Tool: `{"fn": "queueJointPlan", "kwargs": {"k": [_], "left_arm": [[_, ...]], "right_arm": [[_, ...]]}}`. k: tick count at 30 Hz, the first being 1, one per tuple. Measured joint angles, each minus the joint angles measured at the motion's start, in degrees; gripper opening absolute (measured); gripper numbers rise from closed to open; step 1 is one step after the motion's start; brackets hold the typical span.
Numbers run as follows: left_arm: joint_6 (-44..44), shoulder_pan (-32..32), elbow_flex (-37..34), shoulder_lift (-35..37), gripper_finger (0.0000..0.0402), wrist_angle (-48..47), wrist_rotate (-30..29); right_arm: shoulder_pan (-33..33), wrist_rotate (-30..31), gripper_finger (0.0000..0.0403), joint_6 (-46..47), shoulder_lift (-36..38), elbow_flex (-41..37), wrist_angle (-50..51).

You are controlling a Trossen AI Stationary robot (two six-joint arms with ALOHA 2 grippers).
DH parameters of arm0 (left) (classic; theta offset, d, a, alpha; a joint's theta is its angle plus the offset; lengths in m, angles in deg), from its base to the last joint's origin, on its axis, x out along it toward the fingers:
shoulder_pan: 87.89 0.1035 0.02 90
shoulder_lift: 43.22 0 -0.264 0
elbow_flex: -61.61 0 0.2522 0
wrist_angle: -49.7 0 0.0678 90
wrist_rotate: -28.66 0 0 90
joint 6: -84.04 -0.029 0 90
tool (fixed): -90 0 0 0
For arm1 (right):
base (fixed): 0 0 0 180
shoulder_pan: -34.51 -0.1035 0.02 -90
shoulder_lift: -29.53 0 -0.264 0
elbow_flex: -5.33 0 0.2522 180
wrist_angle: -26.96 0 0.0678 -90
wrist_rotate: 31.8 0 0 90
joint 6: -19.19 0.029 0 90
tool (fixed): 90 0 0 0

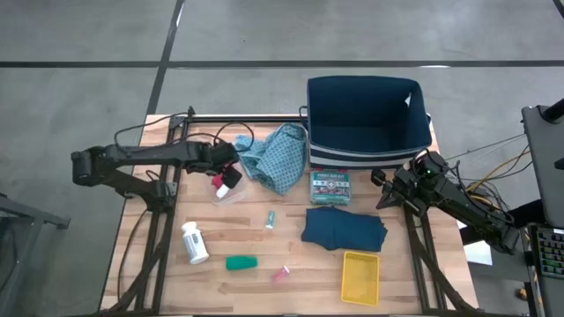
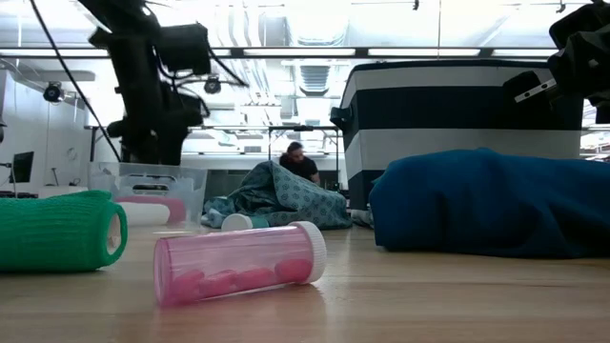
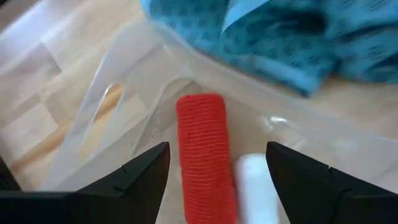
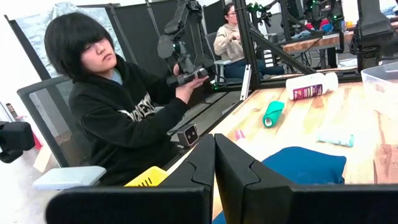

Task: Pick & place medical supplies in basket/bin
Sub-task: Put the green bandage into the transparent bin

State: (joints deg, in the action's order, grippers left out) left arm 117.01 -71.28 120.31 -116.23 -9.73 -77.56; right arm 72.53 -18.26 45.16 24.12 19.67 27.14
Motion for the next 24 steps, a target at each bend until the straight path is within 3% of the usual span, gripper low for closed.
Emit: {"fn": "queueJointPlan", "kwargs": {"k": [14, 24], "left_arm": [[-0.15, -14.33, 0.15, 14.82, 0.0275, 0.90, -2.51], [1.63, -29.62, 0.15, 16.21, 0.0276, 7.27, -7.83]], "right_arm": [[0.01, 0.02, 0.0008, 0.00, 0.00, 0.00, 0.01], [0.02, 0.02, 0.0008, 0.00, 0.00, 0.00, 0.00]]}}
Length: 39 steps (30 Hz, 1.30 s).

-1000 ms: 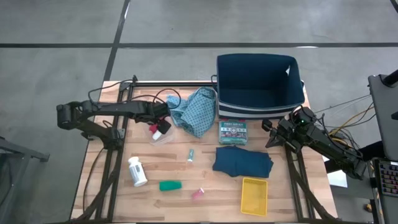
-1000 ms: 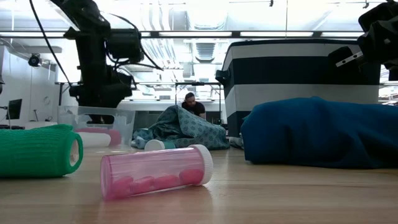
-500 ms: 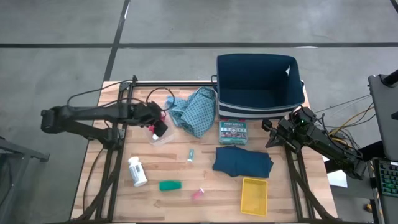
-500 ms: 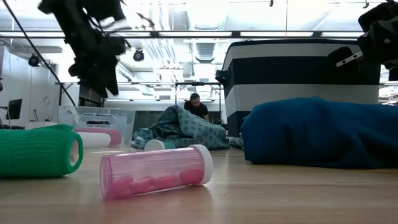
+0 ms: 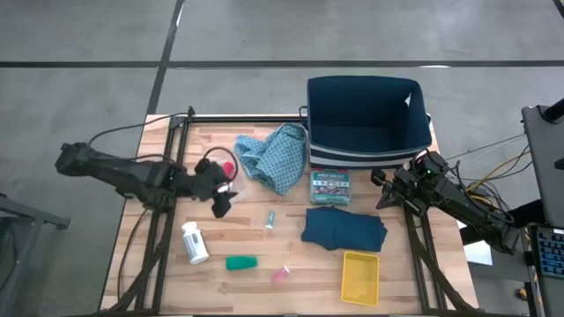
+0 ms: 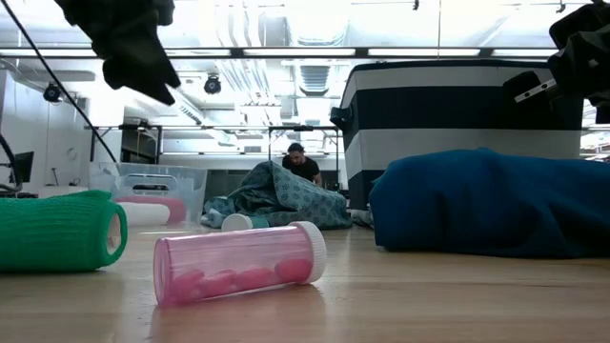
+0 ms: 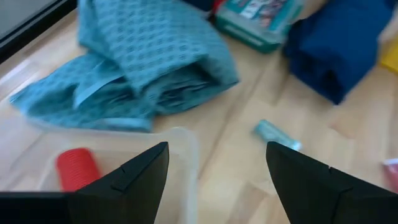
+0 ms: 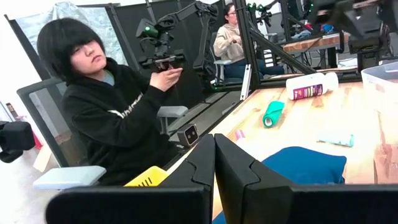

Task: Pick & place medical supplies in basket/bin
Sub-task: Put the green bandage into the transparent bin

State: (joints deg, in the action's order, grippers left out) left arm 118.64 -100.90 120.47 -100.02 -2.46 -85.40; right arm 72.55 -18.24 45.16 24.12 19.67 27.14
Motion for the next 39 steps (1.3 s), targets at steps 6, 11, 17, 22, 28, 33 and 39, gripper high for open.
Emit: {"fn": "queueJointPlan", "kwargs": {"k": [6, 11, 17, 22, 28, 33, 39], "left_arm": [[3.31, -8.50, 0.00, -1.61, 0.0277, 2.58, -4.35], [5.56, -14.03, 0.00, -4.53, 0.0278, 6.32, -6.79], [6.00, -18.94, 0.00, -9.38, 0.0278, 10.27, -7.27], [6.94, -21.80, 0.00, -14.45, 0.0278, 13.76, -5.86], [7.25, -24.94, 0.00, -18.72, 0.0278, 18.93, -5.00], [7.23, -27.29, 0.00, -20.47, 0.0278, 23.02, -3.36], [7.22, -30.33, 0.00, -22.98, 0.0278, 25.79, -4.09]], "right_arm": [[0.00, 0.00, 0.0008, 0.00, 0.00, 0.00, 0.00], [-0.02, 0.00, 0.0008, 0.00, 0.00, 0.00, 0.00], [-0.02, 0.00, 0.0008, 0.00, 0.02, 0.00, 0.00], [-0.02, 0.00, 0.0008, 0.00, 0.02, 0.00, 0.02], [-0.01, 0.00, 0.0008, 0.00, 0.02, 0.00, 0.00], [-0.01, 0.00, 0.0008, 0.00, 0.02, 0.00, 0.00], [0.00, 0.02, 0.0008, 0.00, 0.02, 0.00, 0.02]]}}
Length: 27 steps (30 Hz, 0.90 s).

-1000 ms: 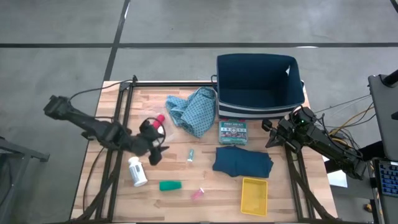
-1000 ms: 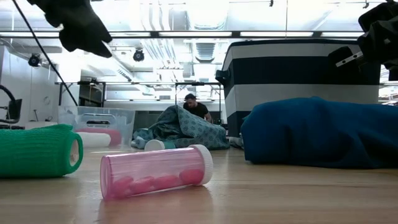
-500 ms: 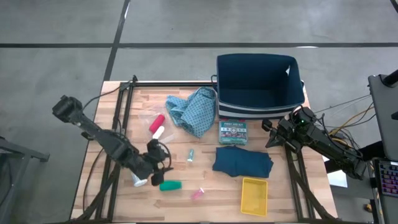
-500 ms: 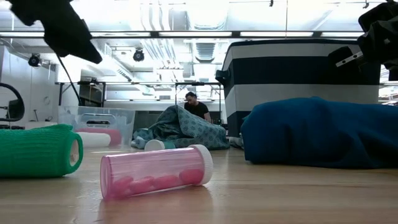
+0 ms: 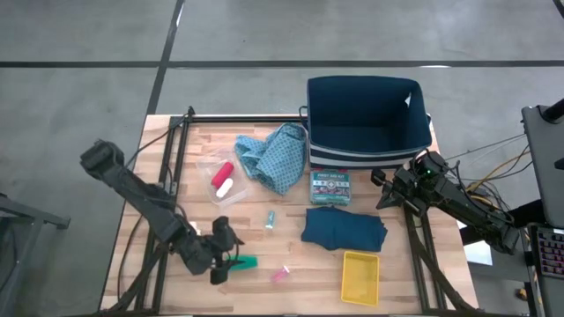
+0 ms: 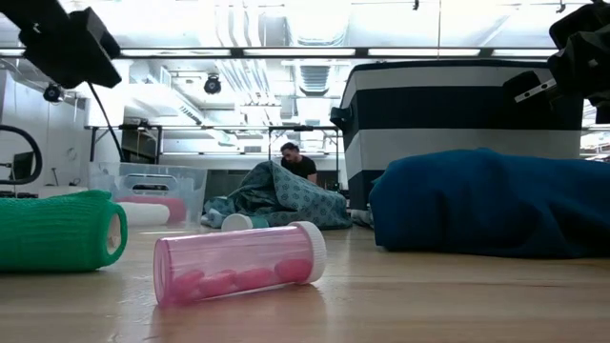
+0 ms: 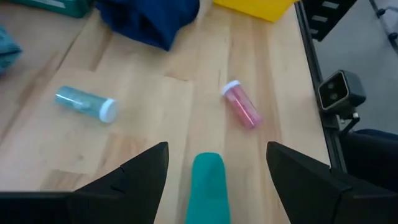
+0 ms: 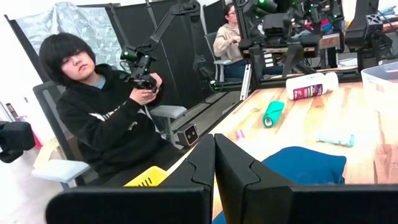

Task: Pick & place medical supplies in basket/bin
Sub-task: Put the green bandage into the transparent bin

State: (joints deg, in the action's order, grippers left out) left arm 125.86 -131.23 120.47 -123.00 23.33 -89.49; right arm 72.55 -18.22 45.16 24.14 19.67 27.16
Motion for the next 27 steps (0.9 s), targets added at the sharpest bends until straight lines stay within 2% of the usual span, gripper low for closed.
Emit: {"fn": "queueJointPlan", "kwargs": {"k": [15, 27], "left_arm": [[0.20, -2.58, 0.00, -9.47, 0.0281, 9.70, -0.80], [4.77, -3.88, 0.00, -14.66, 0.0281, 10.83, -0.78]], "right_arm": [[-0.02, -0.03, 0.0008, 0.00, 0.00, 0.00, -0.02], [0.00, -0.02, 0.0008, 0.00, 0.00, 0.00, 0.00]]}}
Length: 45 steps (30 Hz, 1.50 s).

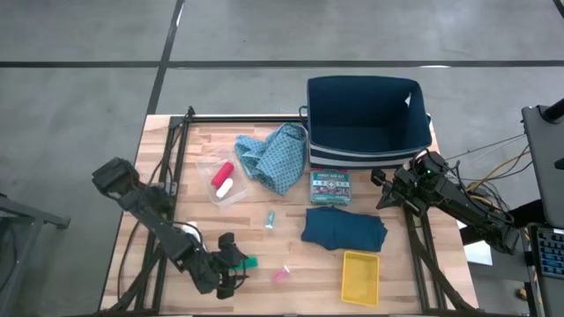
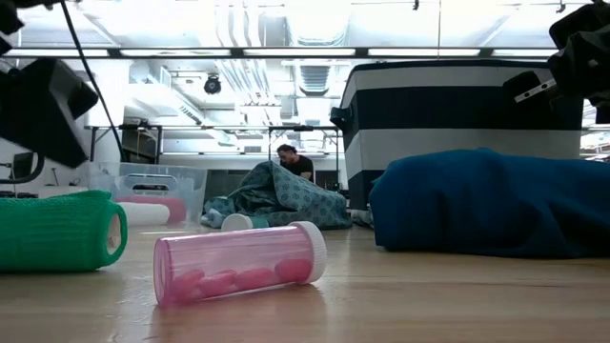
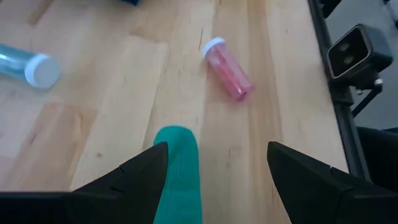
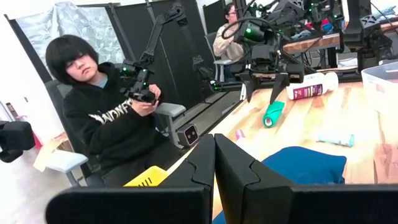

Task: Pick & place medical supplies in basket/bin
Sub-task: Put the green bandage into the transparent bin

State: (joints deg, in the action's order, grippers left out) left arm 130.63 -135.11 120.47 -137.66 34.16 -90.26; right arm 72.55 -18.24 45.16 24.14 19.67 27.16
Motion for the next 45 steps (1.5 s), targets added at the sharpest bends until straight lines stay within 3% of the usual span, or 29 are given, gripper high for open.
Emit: {"fn": "queueJointPlan", "kwargs": {"k": [45], "left_arm": [[7.66, -0.05, -0.55, -3.31, 0.0281, -12.56, -1.43]], "right_arm": [[-0.02, 0.00, 0.0008, 0.00, 0.00, 0.00, -0.02]]}}
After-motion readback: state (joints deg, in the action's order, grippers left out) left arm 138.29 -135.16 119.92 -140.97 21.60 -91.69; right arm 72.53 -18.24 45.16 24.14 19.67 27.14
